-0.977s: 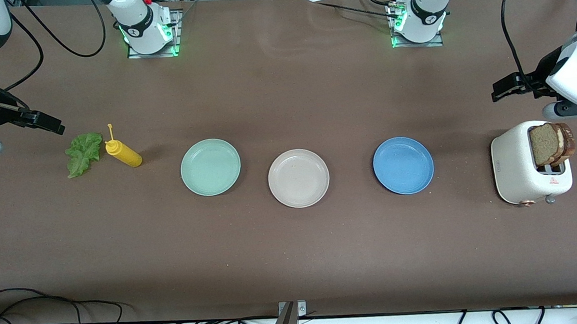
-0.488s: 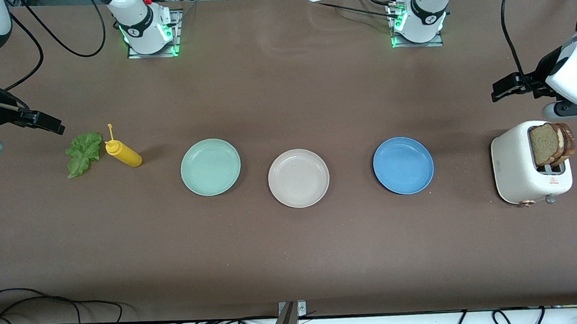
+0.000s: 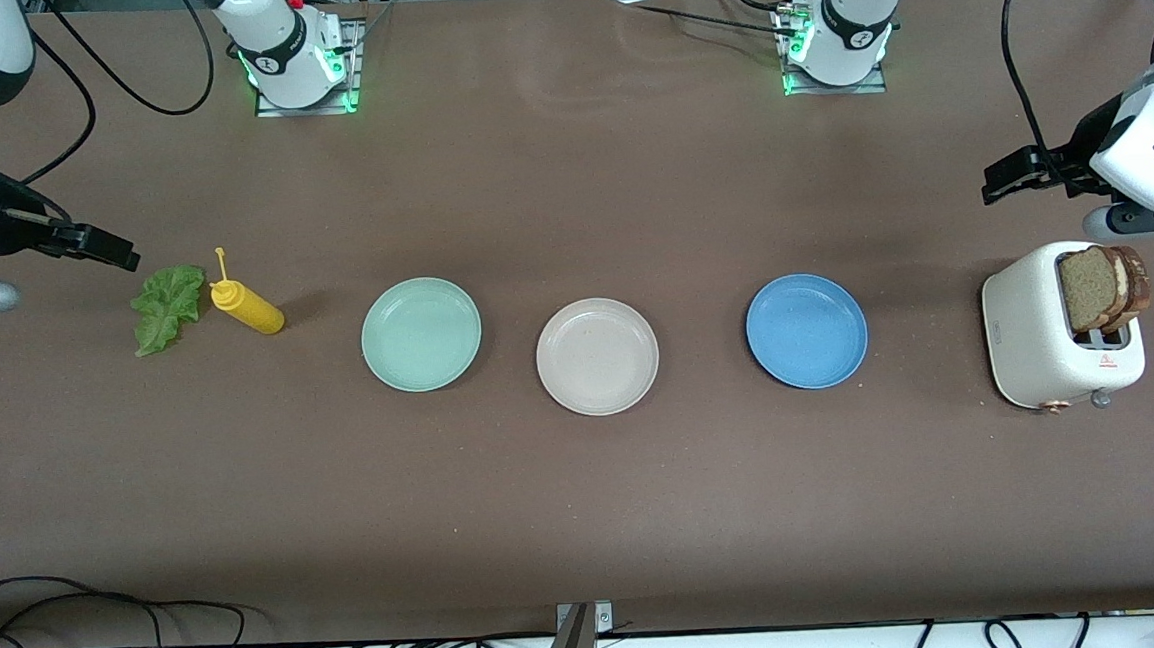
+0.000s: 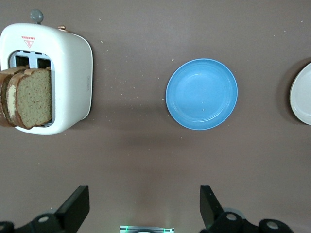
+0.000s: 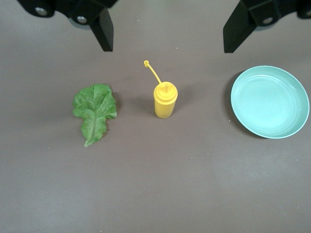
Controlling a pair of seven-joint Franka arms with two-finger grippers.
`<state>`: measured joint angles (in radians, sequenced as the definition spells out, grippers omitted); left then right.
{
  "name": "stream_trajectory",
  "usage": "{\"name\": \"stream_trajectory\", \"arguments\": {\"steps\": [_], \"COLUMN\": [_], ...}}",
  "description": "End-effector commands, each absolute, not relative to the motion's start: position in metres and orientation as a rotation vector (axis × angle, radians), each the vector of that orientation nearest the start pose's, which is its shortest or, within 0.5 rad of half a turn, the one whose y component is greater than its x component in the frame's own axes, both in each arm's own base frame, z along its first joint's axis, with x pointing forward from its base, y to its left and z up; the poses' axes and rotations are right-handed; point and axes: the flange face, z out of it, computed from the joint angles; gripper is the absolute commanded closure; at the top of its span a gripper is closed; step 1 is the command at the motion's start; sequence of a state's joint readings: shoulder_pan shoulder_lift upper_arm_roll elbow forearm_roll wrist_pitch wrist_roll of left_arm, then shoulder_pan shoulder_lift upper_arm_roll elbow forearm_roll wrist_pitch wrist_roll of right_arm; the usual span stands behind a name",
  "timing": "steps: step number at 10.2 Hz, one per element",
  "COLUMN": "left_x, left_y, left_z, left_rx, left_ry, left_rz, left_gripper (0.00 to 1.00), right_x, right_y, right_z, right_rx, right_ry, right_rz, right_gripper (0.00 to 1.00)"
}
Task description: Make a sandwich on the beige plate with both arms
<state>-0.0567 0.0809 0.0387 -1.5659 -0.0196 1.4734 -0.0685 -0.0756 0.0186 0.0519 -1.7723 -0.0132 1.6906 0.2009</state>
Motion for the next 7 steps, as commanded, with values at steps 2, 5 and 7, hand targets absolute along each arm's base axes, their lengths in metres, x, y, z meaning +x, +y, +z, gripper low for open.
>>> {"name": "stream_trajectory", "arguments": {"steps": [2, 5, 7], "left_x": [0.5698, 0.57, 0.5698], "left_y": [-0.0151, -0.0143, -0.0151], "left_z": [0.5775, 0.5777, 0.5775], "left_rx": [-3.167, -3.167, -3.167], "left_ry": [-0.052, -0.052, -0.052], "left_rz": [0.262, 0.26, 0.262], "left_gripper": [0.0, 0.0, 0.0], "right_x": [0.559, 0.5589, 0.5587], "right_y": [-0.0081, -0.0089, -0.0089], "right_z": [0.5296, 0.5295, 0.5294], "right_rx": [-3.129, -3.128, -3.129], "right_ry": [0.344, 0.346, 0.346], "right_rz": [0.154, 0.156, 0.159], "right_gripper": [0.0, 0.0, 0.0]}}
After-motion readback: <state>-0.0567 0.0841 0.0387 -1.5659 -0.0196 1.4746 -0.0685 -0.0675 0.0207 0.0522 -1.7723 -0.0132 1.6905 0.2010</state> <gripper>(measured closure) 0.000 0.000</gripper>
